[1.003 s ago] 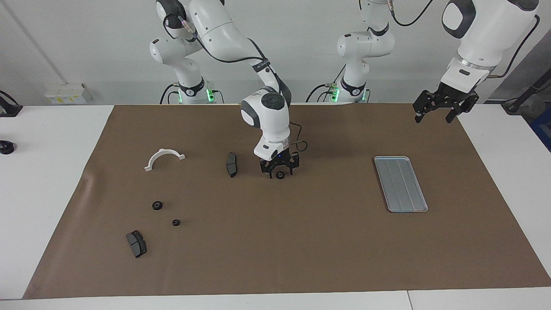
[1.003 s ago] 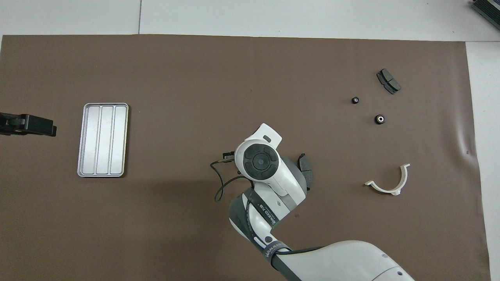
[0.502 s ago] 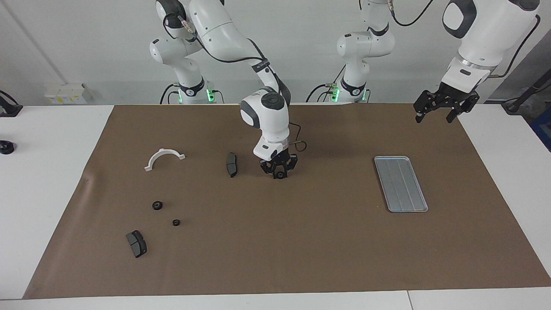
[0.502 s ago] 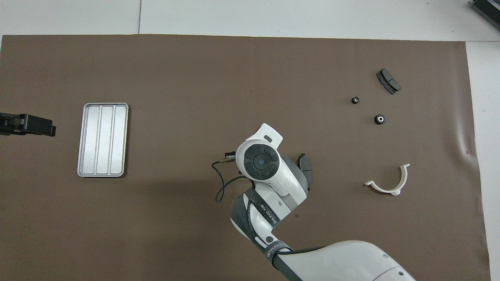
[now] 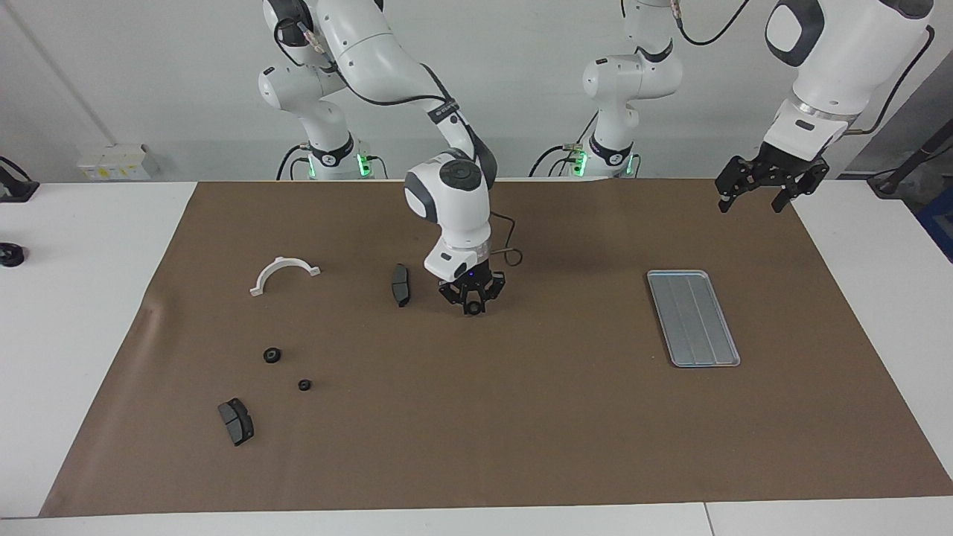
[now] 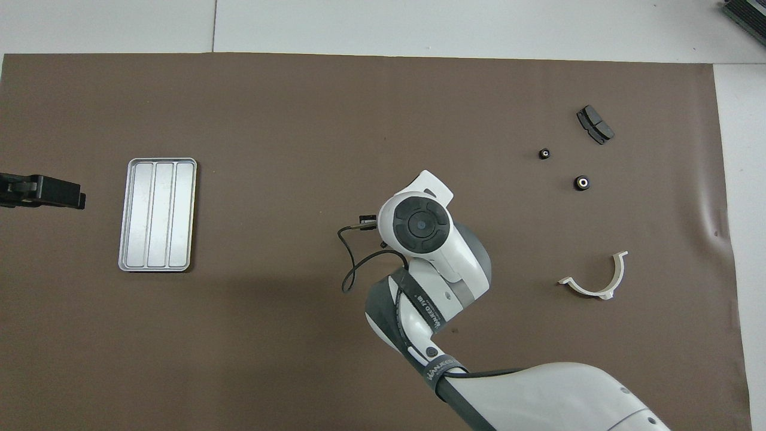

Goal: Place bearing gear from tray to pile
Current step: 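Grasp the last gear at mid-table with the right gripper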

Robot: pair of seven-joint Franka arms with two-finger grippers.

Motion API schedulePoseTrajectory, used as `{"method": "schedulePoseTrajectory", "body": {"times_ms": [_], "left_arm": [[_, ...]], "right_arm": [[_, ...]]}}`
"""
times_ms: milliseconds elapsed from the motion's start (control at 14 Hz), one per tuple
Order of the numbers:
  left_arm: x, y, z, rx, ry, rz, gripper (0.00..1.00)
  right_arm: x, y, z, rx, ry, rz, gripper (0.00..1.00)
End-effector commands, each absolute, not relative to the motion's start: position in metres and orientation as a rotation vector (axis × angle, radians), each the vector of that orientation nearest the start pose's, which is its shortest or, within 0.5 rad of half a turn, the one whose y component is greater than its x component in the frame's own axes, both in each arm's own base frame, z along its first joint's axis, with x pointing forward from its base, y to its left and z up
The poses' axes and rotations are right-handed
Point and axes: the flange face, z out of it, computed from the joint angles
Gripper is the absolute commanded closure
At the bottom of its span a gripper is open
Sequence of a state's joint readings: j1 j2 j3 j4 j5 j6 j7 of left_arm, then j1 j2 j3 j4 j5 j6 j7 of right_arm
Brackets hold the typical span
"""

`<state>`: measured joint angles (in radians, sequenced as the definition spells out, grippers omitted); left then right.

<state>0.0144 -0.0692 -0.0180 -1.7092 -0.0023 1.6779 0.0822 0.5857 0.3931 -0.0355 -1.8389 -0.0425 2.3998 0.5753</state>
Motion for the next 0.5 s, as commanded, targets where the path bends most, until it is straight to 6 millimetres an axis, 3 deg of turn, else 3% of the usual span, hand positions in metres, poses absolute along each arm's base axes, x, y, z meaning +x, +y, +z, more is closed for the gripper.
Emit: {"method": "schedulePoseTrajectory", "body": {"times_ms": [0,287,430], "left_arm": [[0.532,0.0,0.608,-3.145,0.138,-0.056,0.0],[0.532,0.0,0.608,-3.145,0.138,-0.056,0.0],[0.532,0.0,0.607,-3.145,0.138,-0.054,0.0]], "right_arm": [[0.574,0.284,0.376,-3.102,0.06,-0.259,1.0],[0.598,0.184,0.4,-3.147,0.031,-0.19,1.0],[0.602,0.135,0.395,-3.165,-0.025,-0.13,1.0]]}}
